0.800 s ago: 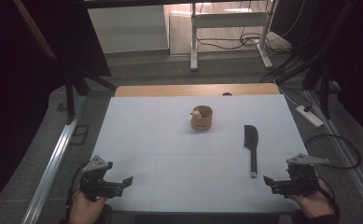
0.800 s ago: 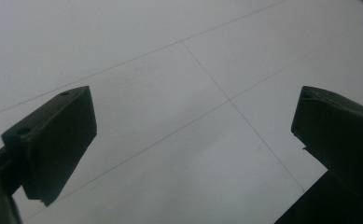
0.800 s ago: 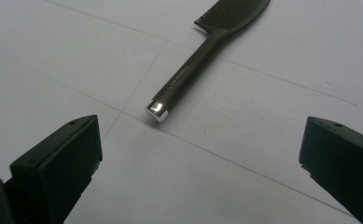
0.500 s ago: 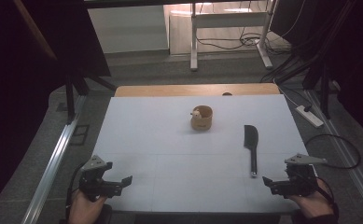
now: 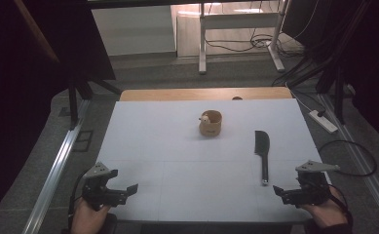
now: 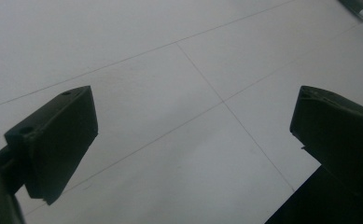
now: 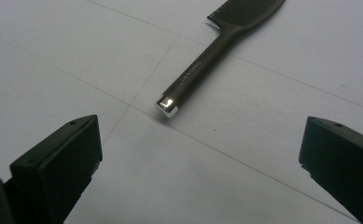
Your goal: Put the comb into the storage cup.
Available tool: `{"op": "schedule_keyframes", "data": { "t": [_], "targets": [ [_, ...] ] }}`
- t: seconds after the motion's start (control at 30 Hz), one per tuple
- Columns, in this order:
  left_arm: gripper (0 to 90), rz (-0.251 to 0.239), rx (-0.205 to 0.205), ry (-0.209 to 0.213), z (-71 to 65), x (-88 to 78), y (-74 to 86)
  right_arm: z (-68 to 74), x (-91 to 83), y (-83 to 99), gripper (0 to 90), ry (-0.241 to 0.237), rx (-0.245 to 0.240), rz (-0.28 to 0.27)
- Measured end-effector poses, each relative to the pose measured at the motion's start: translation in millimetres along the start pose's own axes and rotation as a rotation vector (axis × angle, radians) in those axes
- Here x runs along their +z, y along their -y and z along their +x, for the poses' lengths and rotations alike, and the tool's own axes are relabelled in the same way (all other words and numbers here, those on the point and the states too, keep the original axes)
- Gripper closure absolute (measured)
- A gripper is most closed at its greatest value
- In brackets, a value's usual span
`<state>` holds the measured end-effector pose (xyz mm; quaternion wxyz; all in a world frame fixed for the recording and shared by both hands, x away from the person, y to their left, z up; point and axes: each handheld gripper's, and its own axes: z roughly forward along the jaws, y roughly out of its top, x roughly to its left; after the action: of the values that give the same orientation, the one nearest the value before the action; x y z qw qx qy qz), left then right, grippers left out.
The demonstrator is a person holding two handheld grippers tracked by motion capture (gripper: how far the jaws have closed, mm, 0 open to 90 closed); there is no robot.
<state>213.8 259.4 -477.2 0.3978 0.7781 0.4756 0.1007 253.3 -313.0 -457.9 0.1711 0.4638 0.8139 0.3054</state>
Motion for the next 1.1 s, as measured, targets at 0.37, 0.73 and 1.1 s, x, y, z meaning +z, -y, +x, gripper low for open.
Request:
{"op": "schedule_keyframes", "data": {
  "t": [0.37, 0.73, 1.1],
  "targets": [
    [1.6, 0.005, 0.007, 0.007, -0.2, 0.5, -0.2, -1.4, 2.7, -3.2, 0.0, -0.028, -0.006, 0.005],
    [1.6, -0.001, -0.004, 0.014, 1.4, -0.3, 0.1, -1.0, 8.2, -9.6, 0.0, -0.055, -0.024, 0.020],
    [1.6, -0.008, -0.015, 0.024, 2.8, -0.7, 0.5, 1.0, 16.6, -18.8, 0.0, -0.062, -0.042, 0.028]
  ]
}}
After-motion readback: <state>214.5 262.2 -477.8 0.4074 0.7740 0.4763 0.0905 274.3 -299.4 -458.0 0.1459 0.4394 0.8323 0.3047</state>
